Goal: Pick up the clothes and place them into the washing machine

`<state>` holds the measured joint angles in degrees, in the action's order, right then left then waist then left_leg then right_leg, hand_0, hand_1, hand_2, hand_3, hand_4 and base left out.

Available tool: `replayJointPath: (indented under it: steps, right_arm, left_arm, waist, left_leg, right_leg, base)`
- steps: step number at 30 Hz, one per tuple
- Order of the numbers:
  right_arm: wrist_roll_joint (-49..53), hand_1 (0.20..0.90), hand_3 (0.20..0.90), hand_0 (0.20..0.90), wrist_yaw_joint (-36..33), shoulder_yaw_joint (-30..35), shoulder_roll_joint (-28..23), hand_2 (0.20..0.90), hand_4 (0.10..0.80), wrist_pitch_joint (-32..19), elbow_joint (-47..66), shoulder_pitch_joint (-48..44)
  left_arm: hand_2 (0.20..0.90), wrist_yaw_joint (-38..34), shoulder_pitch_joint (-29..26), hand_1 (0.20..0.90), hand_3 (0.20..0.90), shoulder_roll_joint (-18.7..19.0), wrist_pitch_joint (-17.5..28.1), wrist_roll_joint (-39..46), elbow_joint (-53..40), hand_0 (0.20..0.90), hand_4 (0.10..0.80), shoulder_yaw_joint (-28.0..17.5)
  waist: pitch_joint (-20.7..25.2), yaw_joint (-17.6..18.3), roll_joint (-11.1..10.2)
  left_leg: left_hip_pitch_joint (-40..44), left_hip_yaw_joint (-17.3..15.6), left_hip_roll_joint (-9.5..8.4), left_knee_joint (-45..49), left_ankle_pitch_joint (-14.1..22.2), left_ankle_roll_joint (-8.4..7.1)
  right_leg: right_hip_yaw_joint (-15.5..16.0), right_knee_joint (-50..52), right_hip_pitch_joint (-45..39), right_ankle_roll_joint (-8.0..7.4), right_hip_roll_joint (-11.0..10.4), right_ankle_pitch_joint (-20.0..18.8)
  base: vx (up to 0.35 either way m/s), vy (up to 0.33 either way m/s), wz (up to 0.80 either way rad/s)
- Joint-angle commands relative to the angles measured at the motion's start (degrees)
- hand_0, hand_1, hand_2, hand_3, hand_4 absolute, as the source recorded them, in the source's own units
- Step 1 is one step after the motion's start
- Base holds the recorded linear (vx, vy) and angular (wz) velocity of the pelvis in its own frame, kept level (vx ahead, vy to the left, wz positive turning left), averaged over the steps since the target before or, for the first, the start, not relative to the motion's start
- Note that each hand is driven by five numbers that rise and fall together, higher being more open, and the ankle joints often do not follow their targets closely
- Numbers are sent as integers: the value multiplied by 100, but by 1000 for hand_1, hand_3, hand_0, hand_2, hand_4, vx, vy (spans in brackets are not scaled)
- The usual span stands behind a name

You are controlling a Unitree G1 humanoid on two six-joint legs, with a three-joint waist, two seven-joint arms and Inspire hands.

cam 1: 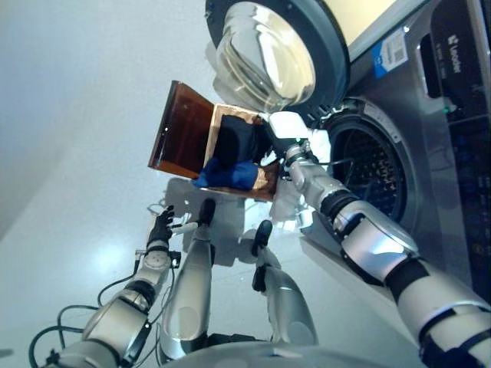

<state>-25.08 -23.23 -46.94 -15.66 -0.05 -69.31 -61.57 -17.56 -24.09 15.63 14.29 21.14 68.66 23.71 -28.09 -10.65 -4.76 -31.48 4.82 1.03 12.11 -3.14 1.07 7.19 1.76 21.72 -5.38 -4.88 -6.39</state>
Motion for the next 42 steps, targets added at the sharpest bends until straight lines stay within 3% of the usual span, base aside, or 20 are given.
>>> replayJointPath:
  steps: [1,7,14,20,25,42]
  right_arm:
    - [234,900,900,900,-495,177,-543,900,800,-60,110,-730]
    - [355,900,900,900,-496,171,-572,900,800,-99,69,-789]
    - [345,900,900,900,-416,133,-97,900,800,-122,77,-585]
    - [372,900,900,900,-477,70,30,900,800,-122,-130,-627]
    - [561,900,900,900,-566,40,-187,900,800,-149,-313,-921]
    - [688,900,900,900,-790,-30,-931,900,800,-119,-699,-1633]
  left_arm:
    - [900,-140,160,900,900,49,293,142,-391,900,800,238]
    - [900,-132,120,900,900,64,330,258,-623,900,800,239]
    - [900,-201,-55,900,900,-43,322,338,-426,900,800,266]
    - [900,-178,-32,900,900,26,392,338,-883,900,800,315]
    - [900,-126,181,900,900,145,445,460,-1646,900,800,398]
    - [900,-117,210,900,900,184,471,571,-2577,900,800,621]
  waist:
    - [55,-129,194]
    - [-81,-151,235]
    - [-156,-140,213]
    - [-170,-184,276]
    - [-170,-241,346]
    - [-170,-263,654]
  left_leg:
    - [-76,33,100,-508,-354,-249]
    - [-250,93,53,-474,-410,-258]
    - [-254,78,34,-345,-352,-219]
    - [-394,173,24,-342,-403,-264]
    - [-671,266,29,-431,-506,-305]
    - [-1421,345,0,-663,-739,-387]
  right_leg:
    - [-111,1150,-35,-53,-250,813]
    - [-83,1271,168,-44,-264,827]
    - [-53,1391,201,-39,-293,877]
    - [28,1493,316,-15,-275,953]
    - [139,1585,625,-5,-262,963]
    - [242,1928,1553,33,-293,1091]
  base:
    - [-31,14,2]
    - [-28,10,7]
    - [-8,4,1]
    - [-4,-5,1]
    - [0,-14,9]
    - [15,-4,4]
